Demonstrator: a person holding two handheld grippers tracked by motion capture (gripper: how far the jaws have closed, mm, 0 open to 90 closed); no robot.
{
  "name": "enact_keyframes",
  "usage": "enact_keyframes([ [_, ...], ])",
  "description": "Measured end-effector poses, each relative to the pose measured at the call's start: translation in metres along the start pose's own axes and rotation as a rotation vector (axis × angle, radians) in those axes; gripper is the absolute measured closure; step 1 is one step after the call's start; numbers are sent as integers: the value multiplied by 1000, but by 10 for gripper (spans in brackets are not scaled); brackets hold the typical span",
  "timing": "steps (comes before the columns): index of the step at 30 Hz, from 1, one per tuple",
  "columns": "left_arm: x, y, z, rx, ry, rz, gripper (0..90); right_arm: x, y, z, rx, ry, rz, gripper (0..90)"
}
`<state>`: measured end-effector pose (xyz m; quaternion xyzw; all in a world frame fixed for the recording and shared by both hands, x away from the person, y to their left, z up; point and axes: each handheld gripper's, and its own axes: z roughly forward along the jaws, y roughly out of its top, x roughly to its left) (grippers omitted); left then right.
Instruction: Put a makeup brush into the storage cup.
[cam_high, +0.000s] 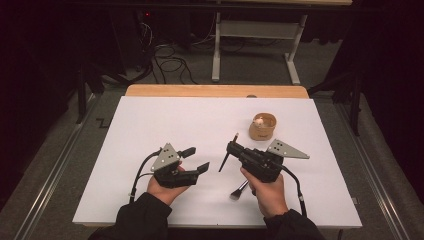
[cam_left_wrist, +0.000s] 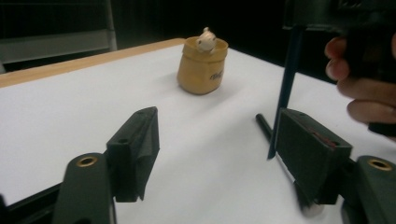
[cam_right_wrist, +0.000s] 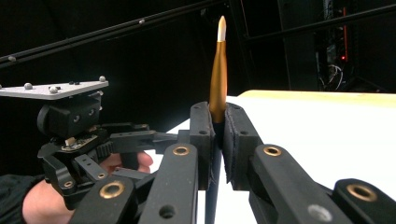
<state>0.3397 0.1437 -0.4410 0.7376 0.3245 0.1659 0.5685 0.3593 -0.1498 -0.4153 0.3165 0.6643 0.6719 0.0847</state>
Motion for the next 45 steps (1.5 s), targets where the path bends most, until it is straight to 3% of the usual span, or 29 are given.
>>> enact_keyframes([
  [3,7,-3,-8,30,15,-23,266,-1,1,-2,-4,-7,-3,846],
  [7,13,-9,-16,30,58,-11,230,-1,1,-2,-1,-14,-17,846],
  [11,25,-20,-20,34,97,-36,189,-1,0,-2,13,-27,-30,846],
  [13,31,-23,-19,57,90,-64,172,-2,0,-1,22,-33,-42,846],
  [17,36,-24,-19,55,124,-51,159,-3,0,-2,30,-42,-58,846],
  [25,34,-24,-19,50,116,-44,133,-5,1,-6,44,-84,-103,845],
  [45,34,-22,-20,47,127,-54,7,-27,10,-34,28,-229,-160,845],
])
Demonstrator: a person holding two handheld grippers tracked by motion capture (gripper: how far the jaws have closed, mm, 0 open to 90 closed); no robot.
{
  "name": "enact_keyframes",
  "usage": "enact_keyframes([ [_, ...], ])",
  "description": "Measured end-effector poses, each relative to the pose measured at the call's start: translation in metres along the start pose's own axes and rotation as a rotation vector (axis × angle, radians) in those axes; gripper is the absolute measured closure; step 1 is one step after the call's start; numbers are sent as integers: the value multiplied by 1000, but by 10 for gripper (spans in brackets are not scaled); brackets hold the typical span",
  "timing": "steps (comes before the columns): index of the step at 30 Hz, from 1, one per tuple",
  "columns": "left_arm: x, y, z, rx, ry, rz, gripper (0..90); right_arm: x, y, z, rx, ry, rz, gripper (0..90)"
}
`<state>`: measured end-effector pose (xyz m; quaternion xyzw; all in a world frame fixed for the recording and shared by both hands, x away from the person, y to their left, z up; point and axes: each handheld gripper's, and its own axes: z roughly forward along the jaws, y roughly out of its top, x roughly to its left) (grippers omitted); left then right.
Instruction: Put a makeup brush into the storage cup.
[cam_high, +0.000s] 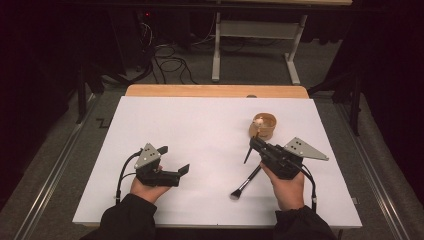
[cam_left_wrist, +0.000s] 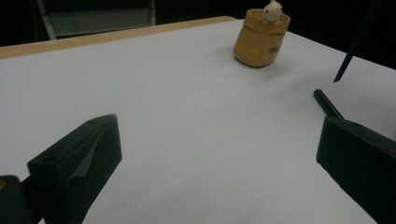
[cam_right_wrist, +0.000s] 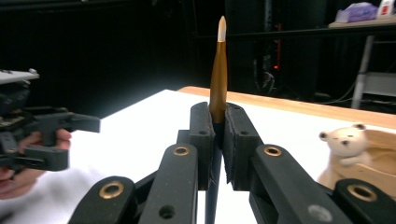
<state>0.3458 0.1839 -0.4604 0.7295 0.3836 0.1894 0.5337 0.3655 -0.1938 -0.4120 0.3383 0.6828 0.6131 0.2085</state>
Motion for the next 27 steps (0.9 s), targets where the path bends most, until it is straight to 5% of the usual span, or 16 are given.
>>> enact_keyframes([
  [27,0,0,0,2,3,3,3,-32,1,-22,-9,-150,-7,845],
])
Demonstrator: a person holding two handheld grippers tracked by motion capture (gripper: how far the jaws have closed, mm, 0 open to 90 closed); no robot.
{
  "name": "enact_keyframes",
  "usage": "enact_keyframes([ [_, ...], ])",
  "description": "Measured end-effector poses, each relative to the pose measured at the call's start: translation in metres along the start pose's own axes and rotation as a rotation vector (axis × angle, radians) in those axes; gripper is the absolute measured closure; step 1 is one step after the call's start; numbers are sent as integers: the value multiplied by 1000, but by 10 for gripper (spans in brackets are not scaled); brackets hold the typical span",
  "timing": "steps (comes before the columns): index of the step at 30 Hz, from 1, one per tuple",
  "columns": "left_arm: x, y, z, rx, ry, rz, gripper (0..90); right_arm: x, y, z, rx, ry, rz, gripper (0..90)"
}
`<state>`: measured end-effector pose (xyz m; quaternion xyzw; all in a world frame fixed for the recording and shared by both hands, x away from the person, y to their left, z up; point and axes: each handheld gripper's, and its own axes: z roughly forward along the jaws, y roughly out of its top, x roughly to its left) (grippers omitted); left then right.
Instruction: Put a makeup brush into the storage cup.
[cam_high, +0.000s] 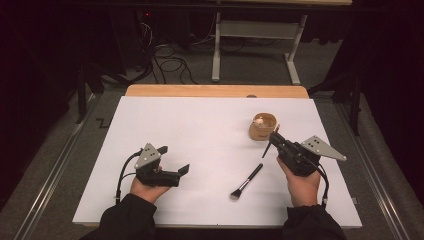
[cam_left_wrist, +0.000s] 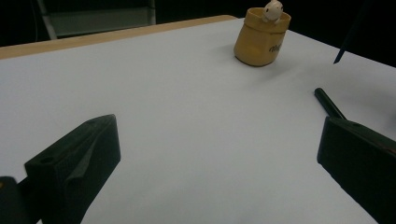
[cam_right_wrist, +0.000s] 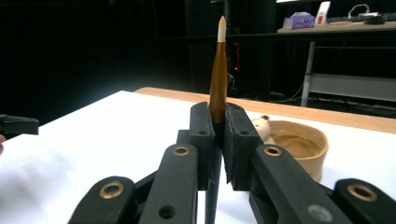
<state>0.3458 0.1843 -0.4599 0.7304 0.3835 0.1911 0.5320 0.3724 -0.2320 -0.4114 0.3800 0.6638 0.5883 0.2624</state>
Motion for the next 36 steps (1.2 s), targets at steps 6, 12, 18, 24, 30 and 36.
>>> enact_keyframes([
  [6,0,0,0,2,0,4,3,-10,1,-6,-5,-40,1,845],
  [12,0,0,0,3,-3,6,3,-23,1,-13,-13,-81,14,845],
  [18,-1,0,1,7,-3,10,3,-26,2,-13,-10,-102,-3,846],
  [24,0,0,0,3,-2,9,3,-26,7,-10,-6,-119,-8,846],
  [30,0,1,-1,2,-4,11,3,-21,20,-2,9,-126,-23,846],
  [36,0,1,-2,-2,-5,7,3,-19,31,8,4,-136,-36,847],
])
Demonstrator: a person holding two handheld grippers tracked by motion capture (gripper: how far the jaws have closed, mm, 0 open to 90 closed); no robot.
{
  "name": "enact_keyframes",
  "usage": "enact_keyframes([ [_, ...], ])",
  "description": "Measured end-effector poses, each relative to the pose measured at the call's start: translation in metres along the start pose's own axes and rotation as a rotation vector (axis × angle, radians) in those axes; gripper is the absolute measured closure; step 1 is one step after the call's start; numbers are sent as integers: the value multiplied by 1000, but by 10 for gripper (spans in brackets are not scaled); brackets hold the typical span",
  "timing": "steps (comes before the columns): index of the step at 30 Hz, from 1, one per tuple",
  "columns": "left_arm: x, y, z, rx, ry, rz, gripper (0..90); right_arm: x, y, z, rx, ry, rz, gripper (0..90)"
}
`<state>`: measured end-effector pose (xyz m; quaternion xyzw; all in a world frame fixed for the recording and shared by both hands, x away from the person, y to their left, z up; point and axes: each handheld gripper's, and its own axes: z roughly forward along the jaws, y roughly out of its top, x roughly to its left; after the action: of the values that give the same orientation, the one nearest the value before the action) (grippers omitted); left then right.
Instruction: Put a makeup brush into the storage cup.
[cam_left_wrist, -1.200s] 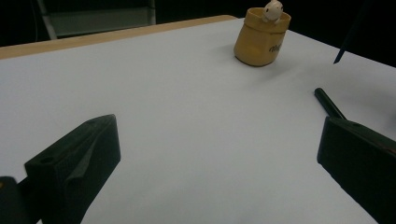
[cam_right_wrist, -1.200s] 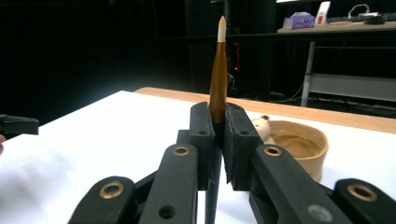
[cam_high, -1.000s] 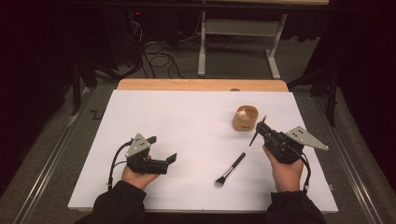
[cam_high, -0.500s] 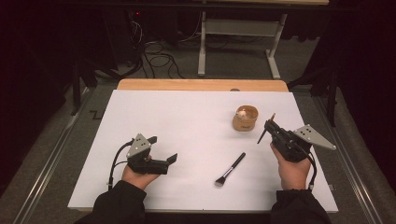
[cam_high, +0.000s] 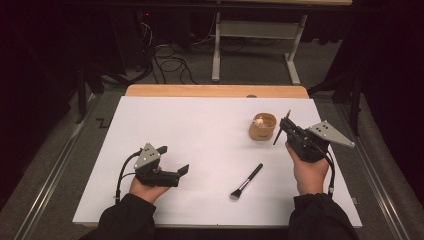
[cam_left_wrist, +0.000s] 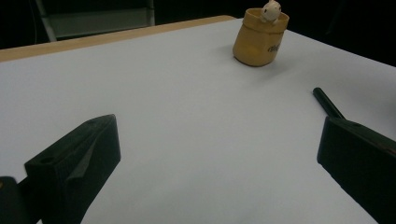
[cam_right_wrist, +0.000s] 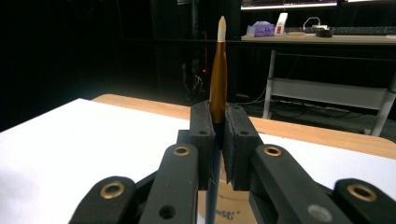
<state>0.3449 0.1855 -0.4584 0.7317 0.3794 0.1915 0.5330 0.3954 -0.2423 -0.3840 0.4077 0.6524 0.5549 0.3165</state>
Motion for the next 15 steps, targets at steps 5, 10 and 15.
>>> enact_keyframes([
  [5,-1,0,0,-1,-6,-1,3,0,4,10,5,-11,9,847],
  [10,0,0,-1,-1,-9,-2,3,-4,10,20,9,-11,15,847],
  [15,1,0,-1,-6,-12,-6,3,-7,14,29,23,-22,8,847],
])
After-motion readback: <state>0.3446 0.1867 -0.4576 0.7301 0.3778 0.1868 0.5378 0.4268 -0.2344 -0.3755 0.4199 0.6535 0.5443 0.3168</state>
